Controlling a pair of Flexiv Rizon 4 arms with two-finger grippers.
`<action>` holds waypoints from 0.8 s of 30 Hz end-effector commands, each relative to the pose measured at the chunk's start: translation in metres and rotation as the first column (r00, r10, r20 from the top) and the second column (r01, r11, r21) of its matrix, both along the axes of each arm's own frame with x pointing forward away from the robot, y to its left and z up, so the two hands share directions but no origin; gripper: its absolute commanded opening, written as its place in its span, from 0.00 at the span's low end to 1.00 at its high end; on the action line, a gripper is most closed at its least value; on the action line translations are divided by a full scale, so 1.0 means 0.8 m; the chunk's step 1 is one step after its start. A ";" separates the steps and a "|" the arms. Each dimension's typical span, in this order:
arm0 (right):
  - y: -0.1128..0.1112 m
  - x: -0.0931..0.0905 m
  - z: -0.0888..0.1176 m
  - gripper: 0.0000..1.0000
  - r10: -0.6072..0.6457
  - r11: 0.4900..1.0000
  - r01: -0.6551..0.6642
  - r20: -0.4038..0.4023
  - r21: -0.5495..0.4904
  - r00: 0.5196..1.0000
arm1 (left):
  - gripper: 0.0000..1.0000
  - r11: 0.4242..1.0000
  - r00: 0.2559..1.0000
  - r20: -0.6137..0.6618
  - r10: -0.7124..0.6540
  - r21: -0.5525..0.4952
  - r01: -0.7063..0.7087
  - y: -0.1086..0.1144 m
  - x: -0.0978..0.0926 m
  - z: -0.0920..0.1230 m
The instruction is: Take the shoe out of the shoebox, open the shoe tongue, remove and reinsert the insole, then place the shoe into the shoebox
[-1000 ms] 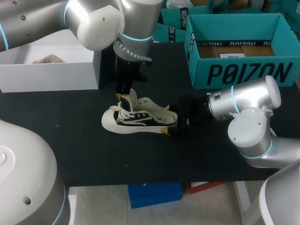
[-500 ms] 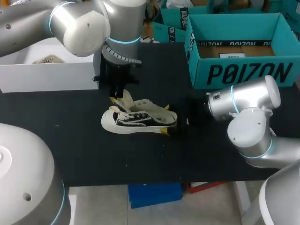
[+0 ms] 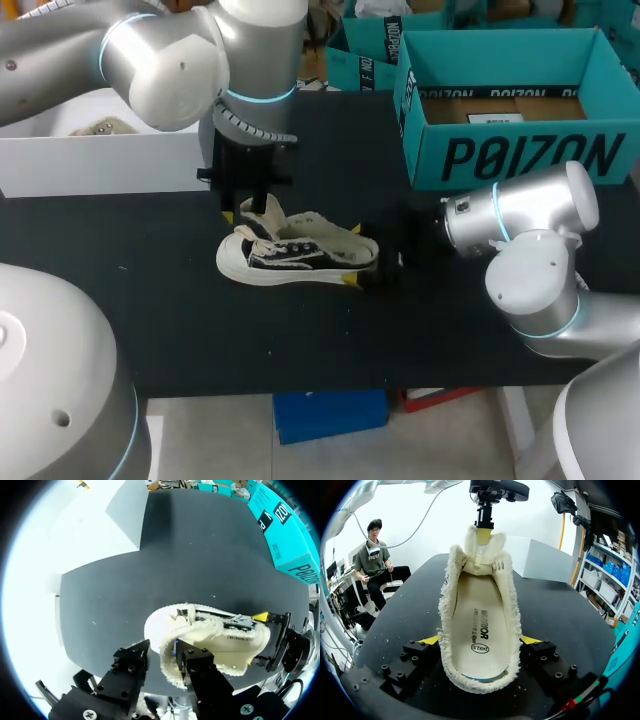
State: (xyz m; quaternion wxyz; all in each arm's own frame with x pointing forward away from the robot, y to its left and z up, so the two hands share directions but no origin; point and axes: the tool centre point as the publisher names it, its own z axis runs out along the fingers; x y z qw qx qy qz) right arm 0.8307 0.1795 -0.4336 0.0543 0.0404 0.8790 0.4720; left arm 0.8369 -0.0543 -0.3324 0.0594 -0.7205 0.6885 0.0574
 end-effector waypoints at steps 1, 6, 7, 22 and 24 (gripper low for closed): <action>0.001 0.000 -0.001 0.00 -0.002 1.000 0.002 -0.001 -0.003 1.000 | 1.00 1.000 1.000 -0.018 -0.001 -0.021 0.001 0.006 0.004 0.006; 0.001 0.000 -0.001 0.00 -0.002 1.000 0.002 -0.001 -0.003 1.000 | 1.00 0.996 0.997 -0.033 -0.073 -0.052 0.071 0.007 0.009 0.028; 0.001 0.000 -0.001 0.00 -0.002 1.000 0.002 -0.001 -0.003 1.000 | 1.00 0.992 0.993 -0.040 -0.107 -0.064 0.105 0.006 0.010 0.035; 0.001 0.000 -0.001 0.00 -0.002 1.000 0.002 -0.001 -0.003 1.000 | 0.05 0.590 0.570 -0.153 -0.807 -0.227 0.775 -0.046 0.018 0.091; 0.001 0.000 -0.001 0.00 -0.002 1.000 0.002 -0.001 -0.003 1.000 | 0.00 0.485 0.462 -0.149 -0.874 -0.261 0.834 -0.053 0.016 0.094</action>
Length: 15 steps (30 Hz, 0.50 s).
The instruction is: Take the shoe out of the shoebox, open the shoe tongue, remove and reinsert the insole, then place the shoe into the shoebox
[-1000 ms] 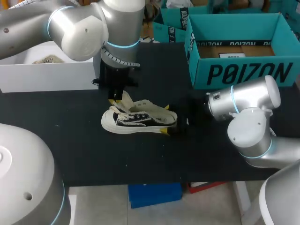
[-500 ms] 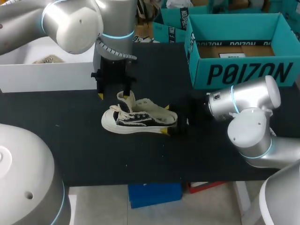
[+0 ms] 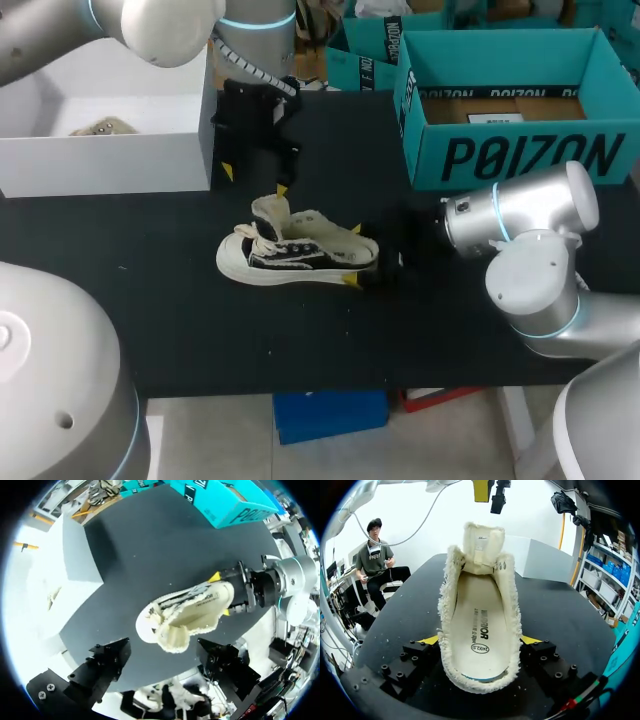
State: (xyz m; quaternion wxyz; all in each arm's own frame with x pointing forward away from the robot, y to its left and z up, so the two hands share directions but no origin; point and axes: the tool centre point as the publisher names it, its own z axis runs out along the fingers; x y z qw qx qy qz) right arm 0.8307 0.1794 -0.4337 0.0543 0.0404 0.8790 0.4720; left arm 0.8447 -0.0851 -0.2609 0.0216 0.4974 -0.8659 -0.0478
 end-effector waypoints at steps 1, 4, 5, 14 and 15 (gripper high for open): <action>0.001 0.000 -0.001 0.00 -0.002 1.000 0.002 -0.001 -0.003 1.000 | 0.00 0.845 0.838 -0.111 -0.534 -0.094 0.526 -0.018 0.005 0.005; 0.001 0.000 -0.001 0.00 -0.002 1.000 0.002 -0.001 -0.003 1.000 | 0.00 0.774 0.764 -0.129 -0.632 -0.153 0.615 -0.027 0.007 0.007; 0.001 0.000 -0.001 0.00 -0.002 1.000 0.002 -0.001 -0.003 1.000 | 0.00 0.749 0.738 -0.139 -0.661 -0.182 0.637 -0.030 0.008 0.007; 0.001 0.000 -0.001 0.00 -0.002 1.000 0.002 -0.001 -0.003 1.000 | 0.00 0.536 0.509 -0.178 -0.842 -0.380 0.754 -0.040 0.021 0.005; 0.001 0.000 -0.001 0.00 -0.002 1.000 0.002 -0.001 -0.003 1.000 | 0.00 0.519 0.493 -0.177 -0.852 -0.408 0.751 -0.041 0.021 0.005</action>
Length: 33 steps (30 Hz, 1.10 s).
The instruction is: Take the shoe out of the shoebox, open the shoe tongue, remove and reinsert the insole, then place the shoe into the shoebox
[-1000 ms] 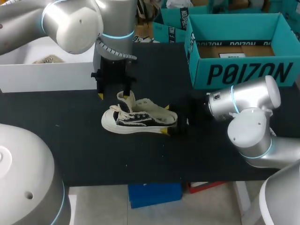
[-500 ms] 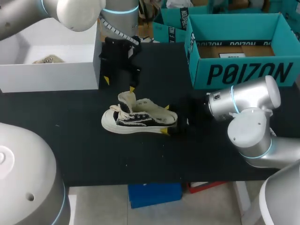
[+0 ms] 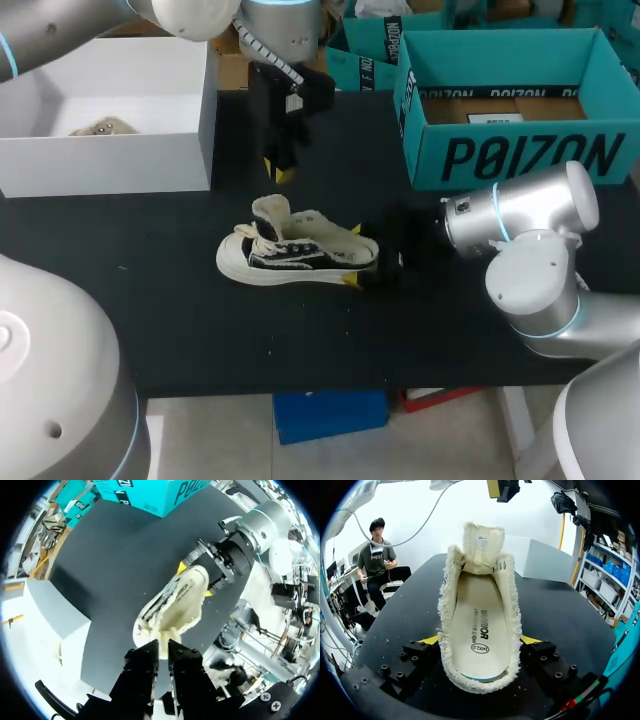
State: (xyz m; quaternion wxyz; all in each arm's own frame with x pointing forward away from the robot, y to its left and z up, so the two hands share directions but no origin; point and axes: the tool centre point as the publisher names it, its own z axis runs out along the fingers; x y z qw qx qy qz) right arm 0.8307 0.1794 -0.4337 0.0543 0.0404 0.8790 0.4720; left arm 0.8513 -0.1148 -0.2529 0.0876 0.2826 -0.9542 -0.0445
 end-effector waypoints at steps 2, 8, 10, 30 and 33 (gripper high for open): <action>0.001 0.000 -0.001 0.00 -0.002 1.000 0.002 -0.001 -0.003 1.000 | 0.00 0.841 0.816 -0.230 -0.530 -0.264 0.472 -0.004 0.014 -0.005; 0.001 0.000 -0.001 0.00 -0.002 1.000 0.002 -0.001 -0.003 1.000 | 0.00 0.841 0.816 -0.230 -0.530 -0.264 0.472 -0.004 0.014 -0.005; 0.001 0.000 -0.001 0.00 -0.002 1.000 0.002 -0.001 -0.003 1.000 | 0.00 0.841 0.816 -0.230 -0.530 -0.264 0.472 -0.004 0.014 -0.005; 0.001 0.000 -0.001 0.00 -0.002 1.000 0.002 -0.001 -0.003 1.000 | 0.00 0.784 0.827 -0.065 -0.558 -0.368 0.499 -0.019 -0.034 -0.021; 0.001 0.000 -0.001 0.00 -0.002 1.000 0.002 -0.001 -0.003 1.000 | 0.00 0.768 0.817 -0.056 -0.573 -0.385 0.512 -0.023 -0.043 -0.027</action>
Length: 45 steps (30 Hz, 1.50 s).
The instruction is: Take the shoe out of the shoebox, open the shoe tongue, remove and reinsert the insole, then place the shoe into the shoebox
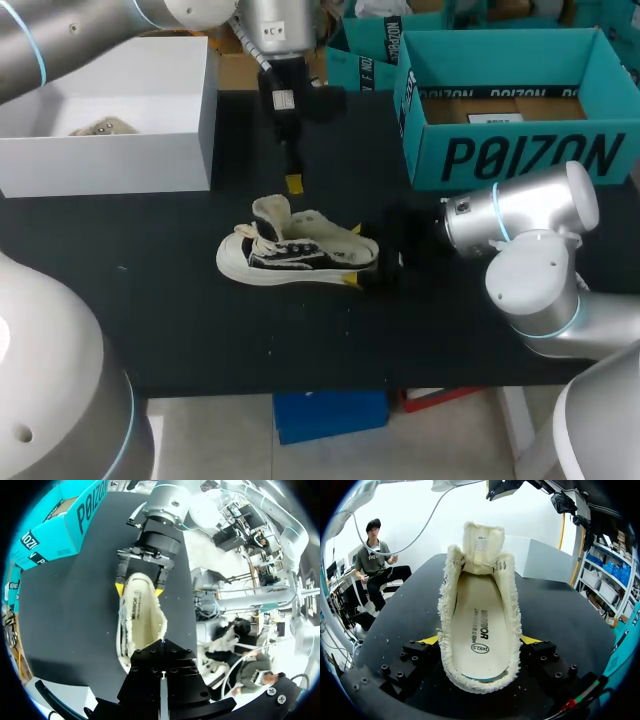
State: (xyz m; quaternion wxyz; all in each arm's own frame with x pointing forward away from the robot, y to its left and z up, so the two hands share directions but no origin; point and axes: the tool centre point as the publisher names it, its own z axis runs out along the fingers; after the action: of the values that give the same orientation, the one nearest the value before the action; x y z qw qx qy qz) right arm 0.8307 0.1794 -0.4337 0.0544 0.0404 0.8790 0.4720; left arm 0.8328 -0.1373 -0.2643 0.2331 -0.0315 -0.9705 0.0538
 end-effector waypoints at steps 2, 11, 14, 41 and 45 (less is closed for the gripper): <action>0.001 0.000 -0.001 0.00 -0.002 1.000 0.002 -0.001 -0.003 1.000 | 0.00 0.999 0.997 0.078 0.012 -0.052 -0.008 0.003 -0.025 -0.016; 0.001 0.000 -0.001 0.00 -0.002 1.000 0.002 -0.001 -0.003 1.000 | 0.00 0.999 0.987 0.158 0.033 0.003 -0.034 0.000 -0.035 -0.024; 0.001 0.000 -0.001 0.00 -0.002 1.000 0.002 -0.001 -0.003 1.000 | 0.00 0.999 0.987 0.158 0.033 0.003 -0.034 0.000 -0.035 -0.024; 0.001 0.000 -0.001 0.00 -0.002 1.000 0.002 -0.001 -0.003 1.000 | 0.00 0.999 0.981 0.192 0.043 -0.019 -0.040 0.002 -0.014 -0.071; 0.001 0.000 -0.001 0.00 -0.002 1.000 0.002 -0.001 -0.003 1.000 | 0.00 0.999 0.982 0.185 0.038 -0.016 -0.036 -0.003 -0.012 -0.084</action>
State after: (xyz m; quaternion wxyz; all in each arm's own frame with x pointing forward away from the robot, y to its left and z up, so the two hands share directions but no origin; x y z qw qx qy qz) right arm 0.8307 0.1793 -0.4337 0.0544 0.0404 0.8790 0.4720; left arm 0.8207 -0.1351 -0.3223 0.1369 -0.0193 -0.9885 0.0613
